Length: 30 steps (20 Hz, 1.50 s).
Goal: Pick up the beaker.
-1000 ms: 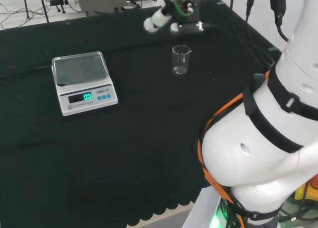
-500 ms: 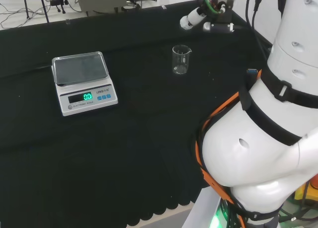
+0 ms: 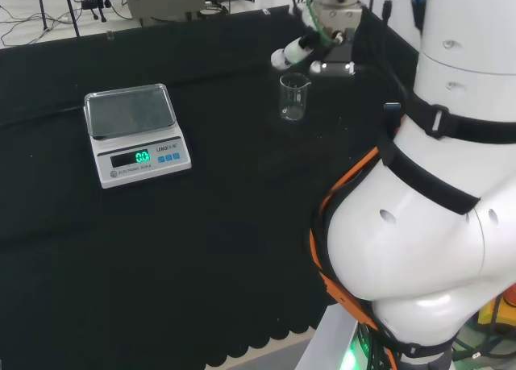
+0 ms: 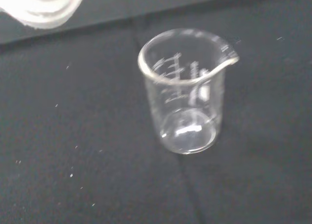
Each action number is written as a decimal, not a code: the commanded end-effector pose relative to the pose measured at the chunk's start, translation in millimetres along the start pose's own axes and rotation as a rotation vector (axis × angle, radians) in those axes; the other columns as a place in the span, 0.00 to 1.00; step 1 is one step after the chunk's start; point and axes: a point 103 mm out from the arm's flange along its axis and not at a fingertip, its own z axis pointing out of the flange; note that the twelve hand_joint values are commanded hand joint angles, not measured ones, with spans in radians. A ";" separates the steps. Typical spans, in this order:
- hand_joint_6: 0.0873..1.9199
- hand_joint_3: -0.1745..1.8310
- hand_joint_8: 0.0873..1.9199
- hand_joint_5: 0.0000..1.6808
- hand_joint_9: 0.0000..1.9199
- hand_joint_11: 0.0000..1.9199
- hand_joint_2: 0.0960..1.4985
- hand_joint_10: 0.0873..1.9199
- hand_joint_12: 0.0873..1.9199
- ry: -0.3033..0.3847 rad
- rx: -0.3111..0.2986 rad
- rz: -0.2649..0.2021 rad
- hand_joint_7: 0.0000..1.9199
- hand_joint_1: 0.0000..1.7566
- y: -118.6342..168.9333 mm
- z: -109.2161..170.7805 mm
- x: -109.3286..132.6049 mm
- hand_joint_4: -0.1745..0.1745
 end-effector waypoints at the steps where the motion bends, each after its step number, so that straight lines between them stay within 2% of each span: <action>1: 0.00 0.19 0.09 0.02 0.06 0.00 0.41 0.42 0.69 0.007 -0.011 -0.029 0.00 0.39 38.8 28.5 22.7 0.77; 10: 0.00 0.19 0.09 0.03 0.06 0.00 0.41 0.42 0.69 0.003 0.042 -0.004 0.00 0.40 59.5 51.8 6.2 0.78; 14: 0.00 0.19 0.09 0.04 0.06 0.00 0.41 0.42 0.68 -0.002 0.079 0.007 0.00 0.40 63.2 70.2 -2.9 0.78; 20: 0.00 0.19 0.10 0.05 0.06 0.00 0.41 0.42 0.67 0.002 0.097 0.027 0.00 0.40 64.3 83.1 -9.0 0.78; 30: 0.00 0.20 0.18 0.09 0.07 0.00 0.40 0.42 0.67 0.001 0.146 0.038 0.00 0.40 69.5 106.0 -9.2 0.77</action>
